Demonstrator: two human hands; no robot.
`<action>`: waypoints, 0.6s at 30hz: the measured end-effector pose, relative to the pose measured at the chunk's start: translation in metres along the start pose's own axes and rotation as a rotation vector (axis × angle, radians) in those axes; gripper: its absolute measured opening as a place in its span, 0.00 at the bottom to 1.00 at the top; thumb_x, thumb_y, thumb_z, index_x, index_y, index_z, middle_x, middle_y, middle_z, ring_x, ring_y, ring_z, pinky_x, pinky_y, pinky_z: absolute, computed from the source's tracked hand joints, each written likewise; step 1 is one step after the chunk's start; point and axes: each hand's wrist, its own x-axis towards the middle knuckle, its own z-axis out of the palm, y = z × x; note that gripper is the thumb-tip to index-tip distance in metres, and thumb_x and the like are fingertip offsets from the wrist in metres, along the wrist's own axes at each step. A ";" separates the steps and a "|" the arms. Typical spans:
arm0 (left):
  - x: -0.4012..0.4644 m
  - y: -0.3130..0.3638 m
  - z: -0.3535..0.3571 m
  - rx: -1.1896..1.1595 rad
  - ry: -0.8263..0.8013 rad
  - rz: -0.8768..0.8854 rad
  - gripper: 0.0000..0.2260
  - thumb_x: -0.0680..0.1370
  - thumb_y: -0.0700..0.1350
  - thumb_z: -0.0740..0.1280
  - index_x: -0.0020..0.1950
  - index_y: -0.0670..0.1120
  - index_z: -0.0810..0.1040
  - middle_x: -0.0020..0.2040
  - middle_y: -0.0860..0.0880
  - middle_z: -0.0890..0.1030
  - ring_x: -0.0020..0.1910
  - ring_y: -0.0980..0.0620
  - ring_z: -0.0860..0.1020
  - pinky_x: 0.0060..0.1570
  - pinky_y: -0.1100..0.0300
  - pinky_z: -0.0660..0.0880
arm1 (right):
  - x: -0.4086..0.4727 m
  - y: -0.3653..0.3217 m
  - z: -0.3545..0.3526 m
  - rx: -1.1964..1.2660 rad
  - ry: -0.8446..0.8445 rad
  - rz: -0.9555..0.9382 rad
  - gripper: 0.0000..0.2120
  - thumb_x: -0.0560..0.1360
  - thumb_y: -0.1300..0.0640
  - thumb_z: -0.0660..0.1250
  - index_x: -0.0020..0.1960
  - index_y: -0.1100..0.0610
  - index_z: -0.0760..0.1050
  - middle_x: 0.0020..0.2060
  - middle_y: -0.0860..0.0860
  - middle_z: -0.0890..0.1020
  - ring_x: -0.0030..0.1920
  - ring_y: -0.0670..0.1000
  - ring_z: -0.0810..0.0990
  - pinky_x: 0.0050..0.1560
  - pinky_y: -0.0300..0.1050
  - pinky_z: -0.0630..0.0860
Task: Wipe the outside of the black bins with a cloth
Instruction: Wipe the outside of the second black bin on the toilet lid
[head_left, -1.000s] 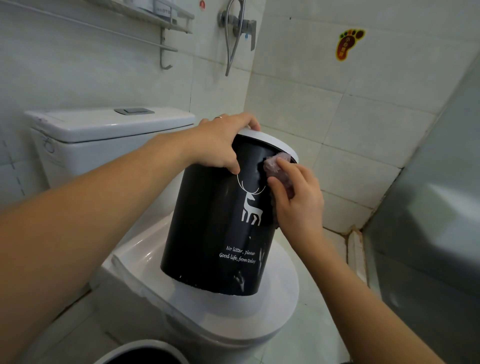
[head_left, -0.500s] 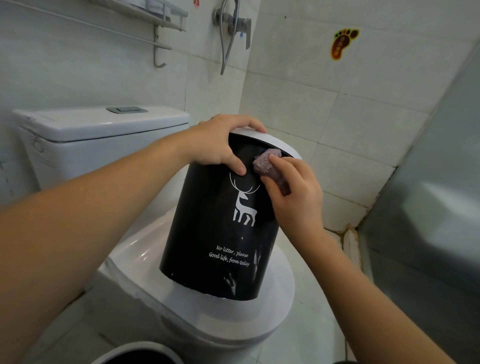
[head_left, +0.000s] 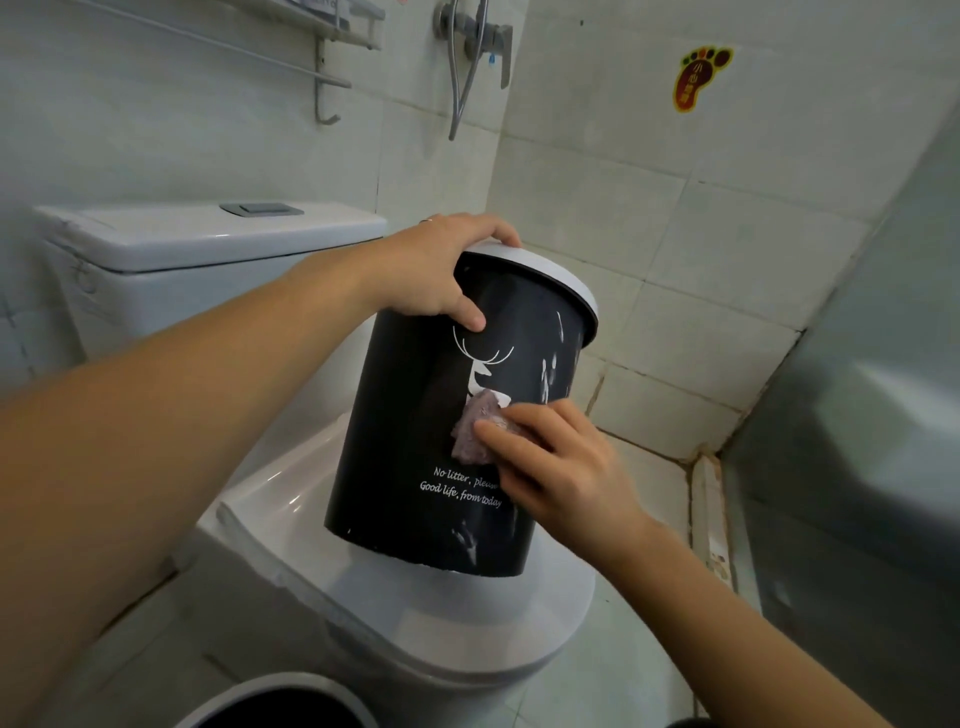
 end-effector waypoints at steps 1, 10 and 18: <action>0.000 -0.001 0.000 0.003 0.005 0.007 0.36 0.65 0.42 0.81 0.66 0.63 0.69 0.67 0.51 0.71 0.65 0.48 0.70 0.66 0.46 0.70 | 0.003 0.002 -0.001 0.001 0.002 0.009 0.12 0.75 0.64 0.69 0.58 0.59 0.82 0.50 0.59 0.82 0.42 0.60 0.77 0.42 0.52 0.77; -0.002 -0.007 0.000 0.000 0.025 0.024 0.36 0.66 0.41 0.80 0.70 0.59 0.69 0.67 0.53 0.70 0.67 0.49 0.68 0.68 0.51 0.68 | -0.010 -0.013 0.004 0.071 0.013 0.060 0.13 0.73 0.65 0.70 0.57 0.60 0.82 0.49 0.59 0.81 0.41 0.60 0.77 0.41 0.52 0.76; -0.006 -0.009 -0.004 -0.041 0.010 0.007 0.35 0.67 0.40 0.79 0.69 0.59 0.69 0.65 0.54 0.71 0.63 0.50 0.71 0.62 0.54 0.71 | -0.032 -0.022 0.004 0.085 -0.075 -0.076 0.11 0.76 0.62 0.69 0.58 0.58 0.82 0.50 0.58 0.81 0.42 0.58 0.76 0.42 0.49 0.75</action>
